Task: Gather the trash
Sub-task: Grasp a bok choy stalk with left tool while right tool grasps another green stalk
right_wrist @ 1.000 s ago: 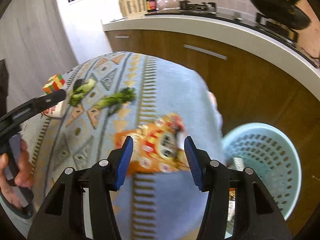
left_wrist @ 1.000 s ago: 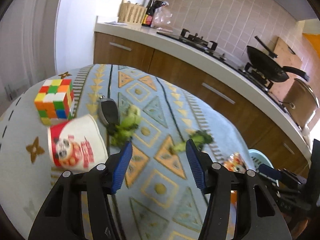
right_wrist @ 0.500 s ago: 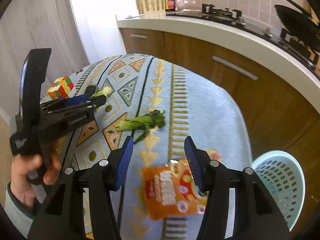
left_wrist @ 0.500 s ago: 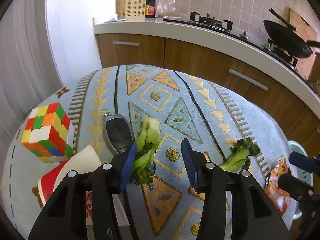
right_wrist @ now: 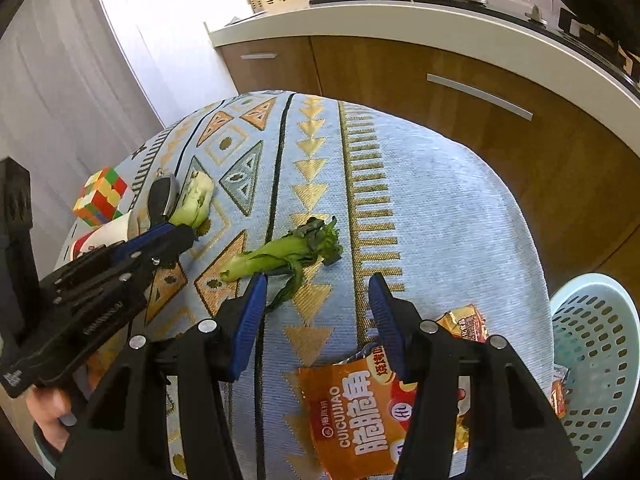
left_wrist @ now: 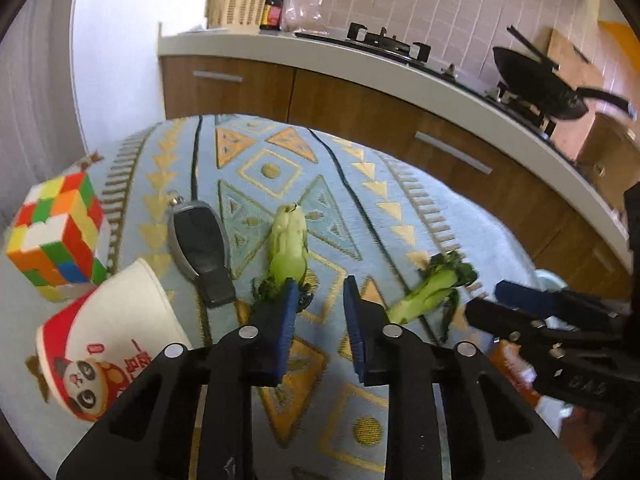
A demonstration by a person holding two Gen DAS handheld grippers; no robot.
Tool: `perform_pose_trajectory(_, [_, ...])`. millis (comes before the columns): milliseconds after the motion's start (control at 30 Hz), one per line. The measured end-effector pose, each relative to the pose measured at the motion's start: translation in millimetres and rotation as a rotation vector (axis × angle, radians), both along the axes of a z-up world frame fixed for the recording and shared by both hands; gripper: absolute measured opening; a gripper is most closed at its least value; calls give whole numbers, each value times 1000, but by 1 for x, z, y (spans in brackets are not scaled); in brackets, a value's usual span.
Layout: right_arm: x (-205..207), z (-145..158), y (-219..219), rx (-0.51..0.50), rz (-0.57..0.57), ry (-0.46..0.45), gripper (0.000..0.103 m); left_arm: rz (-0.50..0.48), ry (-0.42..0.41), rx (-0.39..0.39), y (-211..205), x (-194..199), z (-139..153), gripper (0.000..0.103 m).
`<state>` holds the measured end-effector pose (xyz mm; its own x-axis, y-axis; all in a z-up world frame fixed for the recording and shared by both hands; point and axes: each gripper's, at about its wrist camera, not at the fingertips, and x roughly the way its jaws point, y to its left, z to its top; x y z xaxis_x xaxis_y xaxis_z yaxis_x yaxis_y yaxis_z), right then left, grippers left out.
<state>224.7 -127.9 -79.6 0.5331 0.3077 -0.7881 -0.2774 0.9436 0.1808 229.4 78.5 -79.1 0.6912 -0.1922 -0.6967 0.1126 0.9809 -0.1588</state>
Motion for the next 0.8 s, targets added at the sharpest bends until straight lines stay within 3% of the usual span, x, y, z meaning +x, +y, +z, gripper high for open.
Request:
perform_pose_trajectory(167, [0, -1, 2, 14, 7, 10, 50, 15, -32, 64, -7, -3, 1, 23])
perform_pose_trajectory(300, [-3, 0, 1, 14, 5, 8, 50, -44, -63, -96, 7, -11, 11, 26])
perform_pose_trajectory(400, [-5, -1, -1, 15, 1, 12, 50, -10, -131, -175, 24, -15, 23, 42])
perform_pose_trajectory(467, [-5, -2, -3, 15, -1, 17, 50, 32, -126, -153, 29, -10, 22, 44])
perform_pose_trajectory(733, [-6, -2, -4, 16, -4, 25, 50, 39, 24, 40, 4, 21, -5, 43])
perform_pose_trajectory(767, [-6, -2, -4, 18, -4, 27, 50, 53, 41, 50, 4, 24, -8, 40])
perform_pose_trajectory(800, [-6, -1, -4, 17, -5, 27, 50, 61, 52, 57, 5, 25, -9, 25])
